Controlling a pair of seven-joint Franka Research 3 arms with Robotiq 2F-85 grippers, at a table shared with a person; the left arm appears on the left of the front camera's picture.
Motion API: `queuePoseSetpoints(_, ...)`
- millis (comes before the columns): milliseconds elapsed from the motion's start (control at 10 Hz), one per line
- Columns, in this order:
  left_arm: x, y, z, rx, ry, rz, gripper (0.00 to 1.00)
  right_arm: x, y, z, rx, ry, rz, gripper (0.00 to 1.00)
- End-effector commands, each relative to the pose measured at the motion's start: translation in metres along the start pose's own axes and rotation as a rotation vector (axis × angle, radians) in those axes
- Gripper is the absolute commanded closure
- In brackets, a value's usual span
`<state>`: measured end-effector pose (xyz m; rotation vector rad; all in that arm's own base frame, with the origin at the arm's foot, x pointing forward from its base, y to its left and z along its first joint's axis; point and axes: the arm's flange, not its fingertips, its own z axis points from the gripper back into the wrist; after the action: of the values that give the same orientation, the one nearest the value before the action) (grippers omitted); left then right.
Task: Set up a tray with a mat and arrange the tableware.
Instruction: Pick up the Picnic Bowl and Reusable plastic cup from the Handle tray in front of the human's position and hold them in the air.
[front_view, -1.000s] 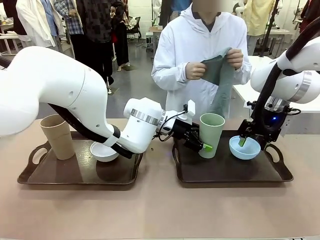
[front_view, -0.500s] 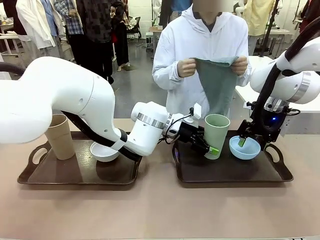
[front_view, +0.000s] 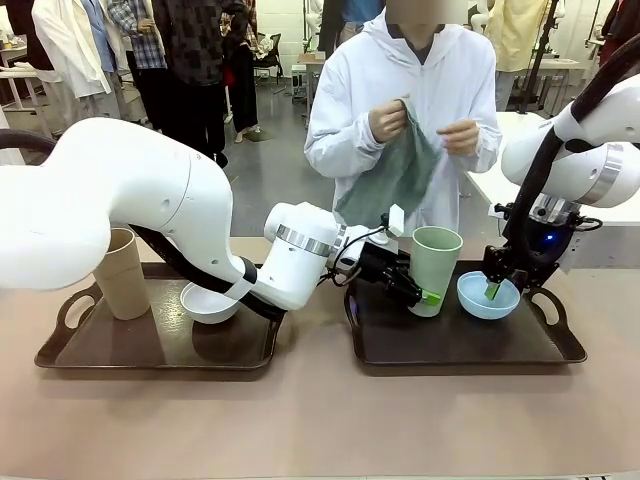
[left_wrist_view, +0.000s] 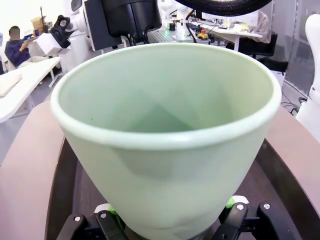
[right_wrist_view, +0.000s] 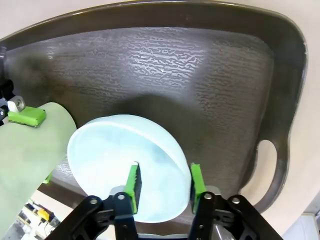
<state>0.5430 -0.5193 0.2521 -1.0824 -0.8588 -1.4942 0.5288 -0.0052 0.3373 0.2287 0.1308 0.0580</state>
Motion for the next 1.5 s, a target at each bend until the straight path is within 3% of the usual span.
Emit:
queuePoseSetpoints(0,0.007,0.002,0.005,0.003,0.005,0.008,1.00,-0.007,-0.004,0.014,-0.032,-0.017,-0.015,0.87)
queuePoseSetpoints(100,0.007,0.002,0.005,0.005,0.003,0.009,1.00,-0.012,-0.006,0.018,-0.040,-0.029,-0.023,0.97)
queuePoseSetpoints(200,0.007,0.002,0.006,0.003,0.004,0.009,0.78,-0.013,-0.007,0.020,-0.042,-0.034,-0.026,1.00)
queuePoseSetpoints(300,0.007,0.001,0.006,0.005,0.008,0.013,0.78,-0.015,-0.007,0.021,-0.045,-0.033,-0.024,1.00)
queuePoseSetpoints(400,0.007,0.001,0.007,0.006,0.011,0.014,1.00,-0.015,-0.007,0.021,-0.046,-0.033,-0.024,1.00)
queuePoseSetpoints(500,0.007,0.001,0.008,0.011,0.013,0.015,0.78,-0.015,-0.008,0.021,-0.048,-0.032,-0.025,1.00)
queuePoseSetpoints(600,0.008,0.000,0.008,0.010,0.017,0.018,1.00,-0.015,-0.009,0.021,-0.045,-0.030,-0.023,1.00)
queuePoseSetpoints(1000,0.025,-0.015,0.017,-0.013,0.035,0.052,1.00,-0.025,-0.006,0.037,-0.001,0.002,-0.018,0.98)
queuePoseSetpoints(1400,0.094,-0.059,0.053,0.054,0.104,-0.002,1.00,-0.081,0.033,0.129,-0.003,-0.088,0.026,0.98)
